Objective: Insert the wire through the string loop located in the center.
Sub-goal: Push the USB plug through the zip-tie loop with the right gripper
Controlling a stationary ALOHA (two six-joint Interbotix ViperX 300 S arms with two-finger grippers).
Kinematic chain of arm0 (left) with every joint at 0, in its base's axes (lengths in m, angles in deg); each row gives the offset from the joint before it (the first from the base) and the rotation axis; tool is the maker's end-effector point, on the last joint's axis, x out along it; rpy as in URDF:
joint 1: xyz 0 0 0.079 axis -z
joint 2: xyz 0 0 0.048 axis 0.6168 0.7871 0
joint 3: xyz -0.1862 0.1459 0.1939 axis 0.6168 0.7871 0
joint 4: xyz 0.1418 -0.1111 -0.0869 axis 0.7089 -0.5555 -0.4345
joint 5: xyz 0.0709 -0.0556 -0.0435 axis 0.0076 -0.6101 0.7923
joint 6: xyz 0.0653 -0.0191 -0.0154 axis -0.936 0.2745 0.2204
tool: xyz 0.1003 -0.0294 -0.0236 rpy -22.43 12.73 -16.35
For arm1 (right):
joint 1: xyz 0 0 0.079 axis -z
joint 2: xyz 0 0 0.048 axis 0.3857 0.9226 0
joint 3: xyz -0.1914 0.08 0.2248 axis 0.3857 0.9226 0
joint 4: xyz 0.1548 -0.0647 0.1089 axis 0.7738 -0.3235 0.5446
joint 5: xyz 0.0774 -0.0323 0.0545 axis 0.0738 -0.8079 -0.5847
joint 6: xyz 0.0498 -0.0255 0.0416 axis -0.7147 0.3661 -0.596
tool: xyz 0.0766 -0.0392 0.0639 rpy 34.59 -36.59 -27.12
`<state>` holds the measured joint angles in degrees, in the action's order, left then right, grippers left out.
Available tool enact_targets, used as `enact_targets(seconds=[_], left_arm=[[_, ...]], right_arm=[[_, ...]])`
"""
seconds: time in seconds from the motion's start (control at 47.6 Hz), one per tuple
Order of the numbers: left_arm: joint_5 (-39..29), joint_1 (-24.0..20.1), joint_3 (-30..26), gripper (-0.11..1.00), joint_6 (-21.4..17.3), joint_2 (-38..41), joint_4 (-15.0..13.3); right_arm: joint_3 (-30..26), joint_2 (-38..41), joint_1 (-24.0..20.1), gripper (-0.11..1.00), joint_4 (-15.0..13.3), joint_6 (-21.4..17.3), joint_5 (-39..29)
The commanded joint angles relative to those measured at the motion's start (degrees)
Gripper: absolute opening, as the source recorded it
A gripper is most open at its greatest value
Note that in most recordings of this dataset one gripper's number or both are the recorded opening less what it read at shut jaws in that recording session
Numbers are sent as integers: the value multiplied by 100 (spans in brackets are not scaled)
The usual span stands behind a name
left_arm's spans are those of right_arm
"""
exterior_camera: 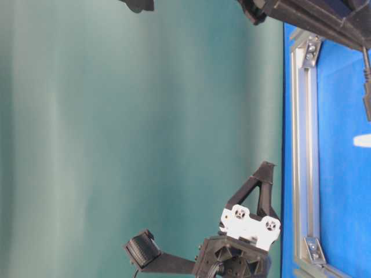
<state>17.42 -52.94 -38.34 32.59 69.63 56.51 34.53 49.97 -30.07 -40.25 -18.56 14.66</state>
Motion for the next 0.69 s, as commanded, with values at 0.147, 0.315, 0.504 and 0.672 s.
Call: enact_targets(seconds=[0.147, 0.315, 0.504, 0.672], left_arm=[[26, 18, -35, 0, 0, -176, 18], [26, 18, -35, 0, 0, -185, 18], [26, 18, -35, 0, 0, -185, 18], [26, 18, -26, 0, 0, -176, 18]], right_arm=[[-26, -123, 9, -2, 0, 9, 44], [-62, -97, 9, -2, 9, -9, 70], [-325, 176, 9, -2, 9, -18, 158], [-712, 536, 9, -2, 9, -9, 123]])
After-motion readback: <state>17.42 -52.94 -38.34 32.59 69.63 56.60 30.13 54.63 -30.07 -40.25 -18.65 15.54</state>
